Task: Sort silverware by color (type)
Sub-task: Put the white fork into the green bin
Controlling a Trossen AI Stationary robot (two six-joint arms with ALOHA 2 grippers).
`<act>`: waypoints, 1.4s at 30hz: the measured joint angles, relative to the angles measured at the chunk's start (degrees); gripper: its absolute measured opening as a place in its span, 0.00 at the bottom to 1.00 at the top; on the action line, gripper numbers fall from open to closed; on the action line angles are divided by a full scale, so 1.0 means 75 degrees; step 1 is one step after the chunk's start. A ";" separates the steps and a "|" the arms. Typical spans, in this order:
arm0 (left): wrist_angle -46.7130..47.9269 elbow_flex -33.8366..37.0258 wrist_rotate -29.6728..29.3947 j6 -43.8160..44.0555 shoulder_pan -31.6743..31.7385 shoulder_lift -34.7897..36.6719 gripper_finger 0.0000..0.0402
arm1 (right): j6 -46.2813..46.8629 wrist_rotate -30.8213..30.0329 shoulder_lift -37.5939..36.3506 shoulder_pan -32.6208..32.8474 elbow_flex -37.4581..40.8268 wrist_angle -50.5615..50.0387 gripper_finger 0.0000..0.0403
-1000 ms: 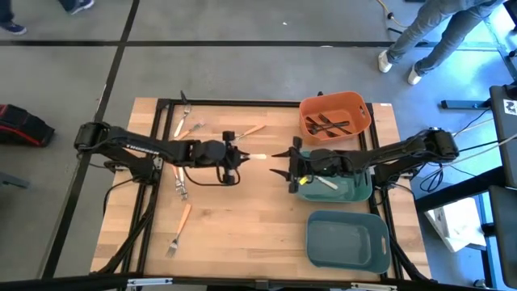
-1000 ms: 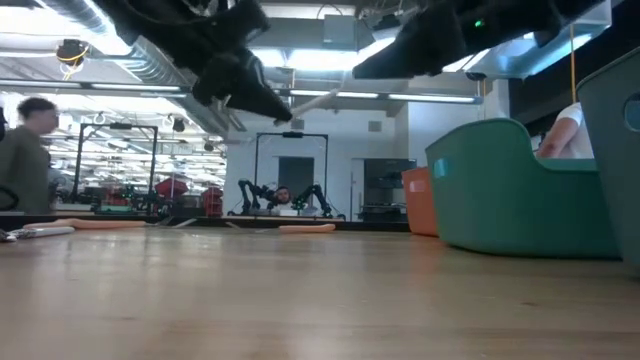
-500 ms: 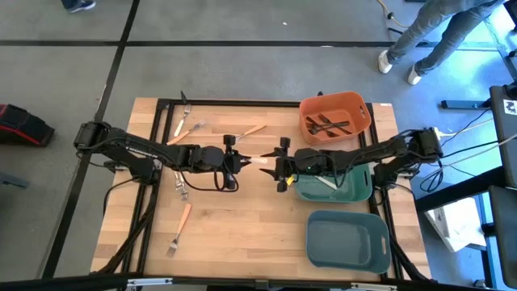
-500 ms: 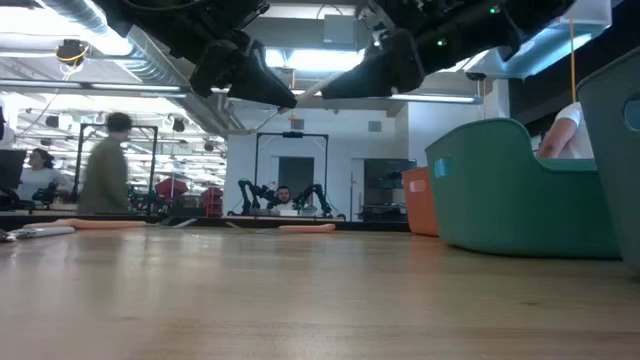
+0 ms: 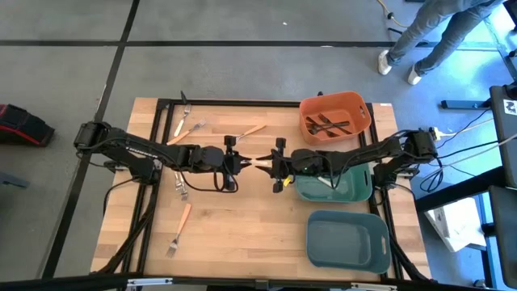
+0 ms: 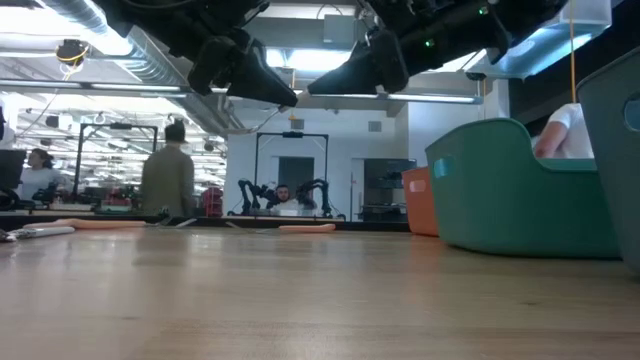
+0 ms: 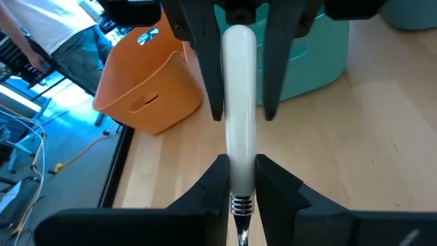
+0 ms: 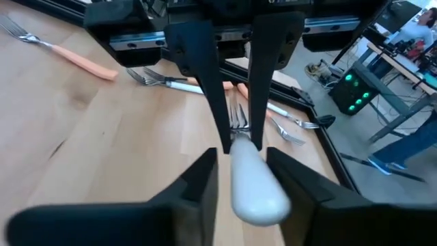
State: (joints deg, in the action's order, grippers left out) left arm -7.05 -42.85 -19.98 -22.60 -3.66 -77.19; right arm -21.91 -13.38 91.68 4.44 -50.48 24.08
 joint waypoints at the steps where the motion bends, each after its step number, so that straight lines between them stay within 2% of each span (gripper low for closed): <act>1: 0.0003 0.0000 0.0025 0.0004 0.0000 0.0000 0.12 | -0.0071 -0.0001 0.0000 0.0000 0.0000 -0.0002 0.21; 6: 0.0006 0.0000 0.0159 0.0181 0.0000 0.0000 0.14 | -0.0123 0.0008 0.0000 0.0000 0.0000 -0.0020 0.13; 14: -0.0049 -0.0009 0.0184 0.0362 0.0034 0.0001 0.28 | -0.0143 -0.0142 -0.0037 0.0005 0.0003 -0.0062 0.14; 17: 0.0152 -0.0009 -0.0056 0.0365 -0.0073 0.0175 0.32 | -0.0029 -0.0330 -0.0370 0.0060 0.0006 -0.0544 0.13; 22: 0.0832 -0.0009 -0.0467 0.0450 -0.0338 0.0675 0.33 | 0.0828 -0.0345 -0.1532 0.0169 0.0009 -0.2445 0.14; 28: 0.1504 -0.0009 -0.0469 0.0754 -0.0493 0.0933 0.33 | 0.2336 -0.0213 -0.3572 0.0225 0.0003 -0.5254 0.14; 34: 0.1471 -0.0009 -0.0473 0.0768 -0.0487 0.0938 0.33 | 0.3824 0.0440 -0.5410 0.0223 0.0006 -0.7601 0.14; 39: 0.1459 -0.0009 -0.0470 0.0763 -0.0485 0.0941 0.33 | 0.4876 0.0520 -0.6416 0.0225 0.0011 -0.9132 0.14; 42: 0.1460 -0.0009 -0.0473 0.0762 -0.0478 0.0939 0.33 | 0.5543 0.0447 -0.6636 0.0201 0.0047 -0.9718 0.14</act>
State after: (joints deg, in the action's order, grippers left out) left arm 3.90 -42.92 -23.53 -16.88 -7.25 -70.15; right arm 19.66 -10.03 41.91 5.96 -50.13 -48.81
